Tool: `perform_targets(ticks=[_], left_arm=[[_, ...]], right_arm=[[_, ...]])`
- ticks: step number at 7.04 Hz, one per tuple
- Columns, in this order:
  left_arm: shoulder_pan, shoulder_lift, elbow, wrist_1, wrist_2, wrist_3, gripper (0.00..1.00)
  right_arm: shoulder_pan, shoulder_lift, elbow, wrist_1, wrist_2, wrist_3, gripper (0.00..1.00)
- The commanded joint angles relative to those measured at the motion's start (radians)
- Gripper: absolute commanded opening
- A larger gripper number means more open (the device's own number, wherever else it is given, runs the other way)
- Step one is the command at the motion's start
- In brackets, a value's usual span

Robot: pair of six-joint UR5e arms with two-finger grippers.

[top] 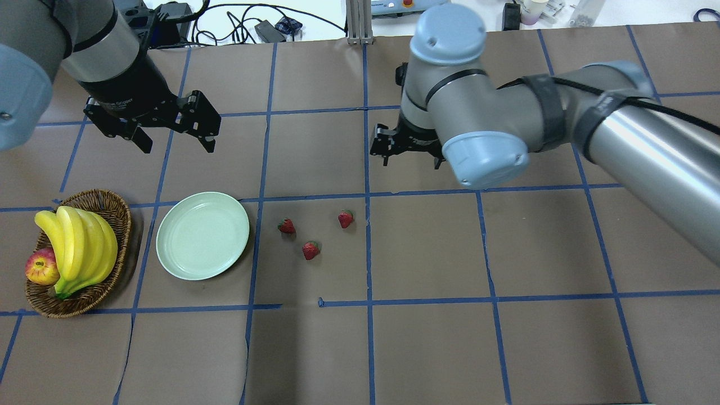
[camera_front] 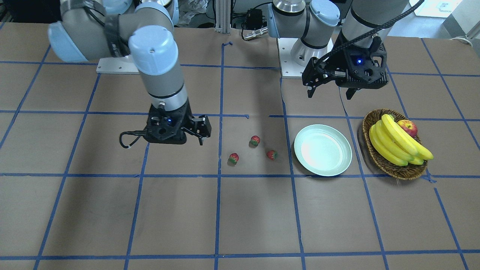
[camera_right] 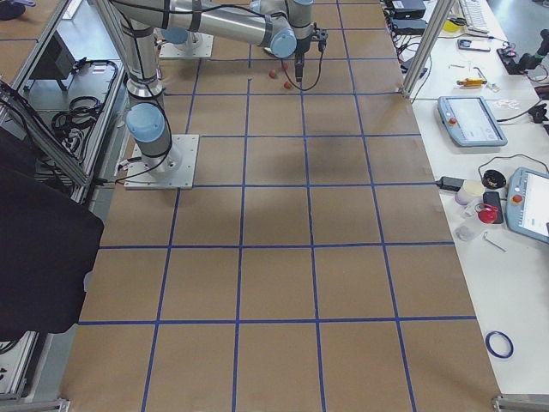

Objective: Collect all strawberries into plate

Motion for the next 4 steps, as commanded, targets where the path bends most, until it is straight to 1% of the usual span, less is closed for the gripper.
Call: perform_targets(ticks=[1,2,3,4], left_arm=[[0.001,0.001,-0.001,0.000,0.000,0.000,1.00],[0.001,0.002,-0.001,0.000,0.000,0.000,1.00],[0.001,0.002,-0.001,0.000,0.000,0.000,1.00],[0.001,0.002,-0.002,0.000,0.000,0.000,1.00]], right_arm=[[-0.149,-0.112,0.006,0.105,-0.022,-0.231,1.00],[-0.171,-0.129,0.001,0.133,-0.049,-0.247,1.00],[-0.183,-0.143,-0.027,0.217,-0.092,-0.247,1.00],[-0.197,-0.143,-0.084,0.273,-0.102,-0.244,1.00]])
